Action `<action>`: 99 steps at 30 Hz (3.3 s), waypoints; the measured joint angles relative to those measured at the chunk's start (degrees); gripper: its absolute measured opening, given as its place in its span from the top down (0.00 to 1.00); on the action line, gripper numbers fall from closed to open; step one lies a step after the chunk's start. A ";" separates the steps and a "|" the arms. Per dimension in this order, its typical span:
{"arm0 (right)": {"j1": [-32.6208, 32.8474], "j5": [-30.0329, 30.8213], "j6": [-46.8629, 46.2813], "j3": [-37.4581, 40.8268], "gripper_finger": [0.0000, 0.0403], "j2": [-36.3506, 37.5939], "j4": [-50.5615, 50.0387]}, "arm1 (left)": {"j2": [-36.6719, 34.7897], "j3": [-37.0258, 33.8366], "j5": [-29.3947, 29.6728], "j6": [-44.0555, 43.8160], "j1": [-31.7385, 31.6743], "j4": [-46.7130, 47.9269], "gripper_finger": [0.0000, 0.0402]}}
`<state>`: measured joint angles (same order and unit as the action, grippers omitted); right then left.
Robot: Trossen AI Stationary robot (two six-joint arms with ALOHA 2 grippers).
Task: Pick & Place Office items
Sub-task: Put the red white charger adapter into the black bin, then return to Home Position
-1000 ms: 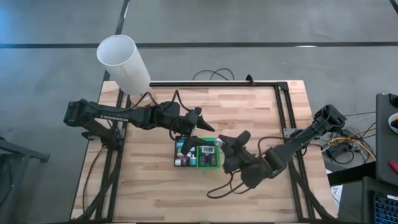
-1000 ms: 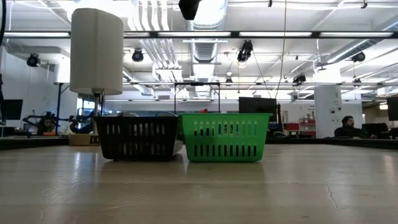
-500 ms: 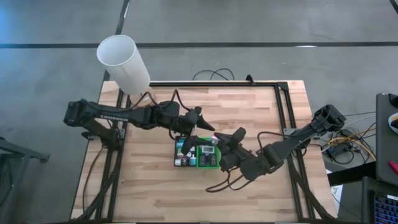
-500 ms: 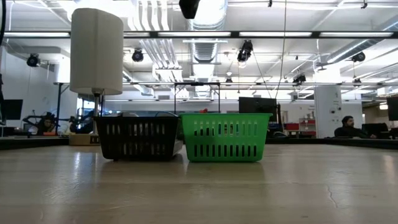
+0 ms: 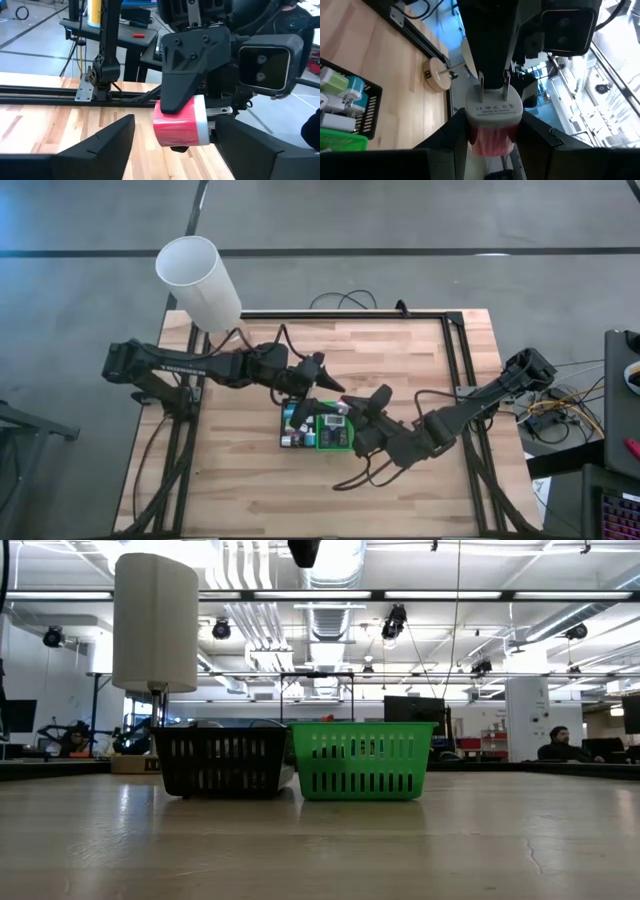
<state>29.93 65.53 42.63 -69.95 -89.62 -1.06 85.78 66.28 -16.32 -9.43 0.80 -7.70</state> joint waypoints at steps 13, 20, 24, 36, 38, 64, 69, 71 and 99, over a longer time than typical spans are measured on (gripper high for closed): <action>-0.96 -5.03 -0.64 -0.04 0.37 0.00 1.51 | 0.04 0.00 -1.11 2.17 -0.04 -0.02 0.66; -1.04 -4.18 -0.66 -0.04 0.28 0.00 1.60 | 0.00 0.00 -1.30 2.36 -0.06 3.56 0.66; -0.94 -4.16 -1.92 -0.02 0.27 -0.11 0.00 | -0.30 0.02 -0.58 2.96 -0.16 6.45 0.66; 0.04 -0.69 -18.51 -0.02 0.29 0.44 -17.86 | -5.07 0.02 4.33 5.19 -0.55 21.48 0.66; 0.20 -0.70 -21.47 -0.02 0.29 0.44 -20.59 | -5.61 0.02 5.32 5.14 -0.54 24.73 0.66; 2.08 -8.80 -59.28 6.40 0.29 0.31 -40.61 | -5.57 -20.55 8.55 -5.52 1.97 23.04 0.66; 2.08 -8.91 -63.40 9.00 0.30 0.31 -40.56 | -5.57 -21.88 8.46 -5.84 1.97 22.25 0.66; 2.08 -9.02 -64.08 9.76 0.31 0.31 -40.54 | -5.57 -22.34 8.46 -5.86 1.95 21.59 0.66; 2.73 -12.21 -74.22 19.09 0.33 6.62 -40.77 | -7.63 -26.12 8.37 -4.38 1.95 15.22 0.03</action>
<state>32.66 53.32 -31.58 -50.86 -83.00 -41.83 78.15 40.16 -7.94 -13.81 2.74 7.52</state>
